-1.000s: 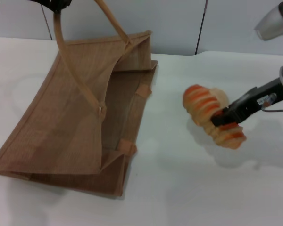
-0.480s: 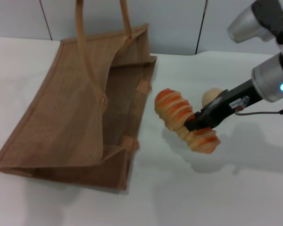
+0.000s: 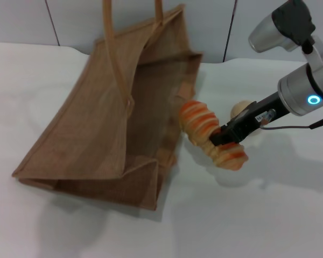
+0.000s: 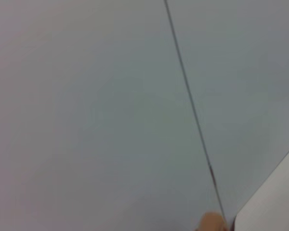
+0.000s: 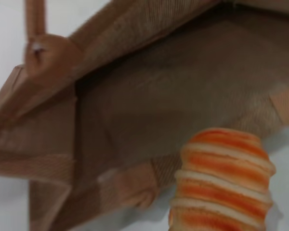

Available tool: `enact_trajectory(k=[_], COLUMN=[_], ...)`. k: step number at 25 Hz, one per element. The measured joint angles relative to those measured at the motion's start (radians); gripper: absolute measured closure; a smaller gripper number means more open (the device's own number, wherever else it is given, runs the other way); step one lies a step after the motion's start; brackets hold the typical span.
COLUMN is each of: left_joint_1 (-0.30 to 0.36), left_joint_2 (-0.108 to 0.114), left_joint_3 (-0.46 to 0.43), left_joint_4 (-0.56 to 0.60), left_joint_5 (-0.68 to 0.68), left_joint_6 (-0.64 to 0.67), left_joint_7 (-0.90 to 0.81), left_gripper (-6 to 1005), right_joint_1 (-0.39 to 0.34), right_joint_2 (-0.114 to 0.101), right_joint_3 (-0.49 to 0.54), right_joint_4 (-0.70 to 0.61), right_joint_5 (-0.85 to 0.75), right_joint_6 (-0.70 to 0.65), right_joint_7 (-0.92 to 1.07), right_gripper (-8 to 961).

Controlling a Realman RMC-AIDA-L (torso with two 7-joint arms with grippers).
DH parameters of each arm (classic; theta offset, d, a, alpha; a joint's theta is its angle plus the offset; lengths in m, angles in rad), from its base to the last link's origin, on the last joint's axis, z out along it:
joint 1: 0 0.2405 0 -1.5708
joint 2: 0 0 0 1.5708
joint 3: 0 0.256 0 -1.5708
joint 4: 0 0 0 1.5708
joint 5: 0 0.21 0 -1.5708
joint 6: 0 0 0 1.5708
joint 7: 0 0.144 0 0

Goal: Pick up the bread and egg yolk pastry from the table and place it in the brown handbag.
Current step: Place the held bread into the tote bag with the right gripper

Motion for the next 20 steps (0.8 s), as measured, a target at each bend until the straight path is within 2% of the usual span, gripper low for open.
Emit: enact_trajectory(k=[7,11,20], left_joint_1=[0.001,-0.003,-0.019], left_joint_2=[0.000,0.000,0.000], left_joint_3=[0.011,0.016,0.067], left_joint_4=[0.011,0.011,0.019], left_joint_5=[-0.024,-0.026,-0.033], left_joint_6=[-0.001,0.000,0.022], left_joint_7=[-0.009,-0.014,-0.036], left_gripper=[884,884,884], right_joint_1=[0.042,0.058,0.100], right_joint_2=[0.006,0.006,0.007], right_joint_3=[-0.013,-0.037,-0.083], right_joint_4=[0.049,0.048,0.066], right_joint_5=[0.032,0.116,0.164], right_joint_6=[-0.039,-0.053,-0.137], right_joint_7=[-0.015,-0.028,-0.029], right_gripper=[715,716,723])
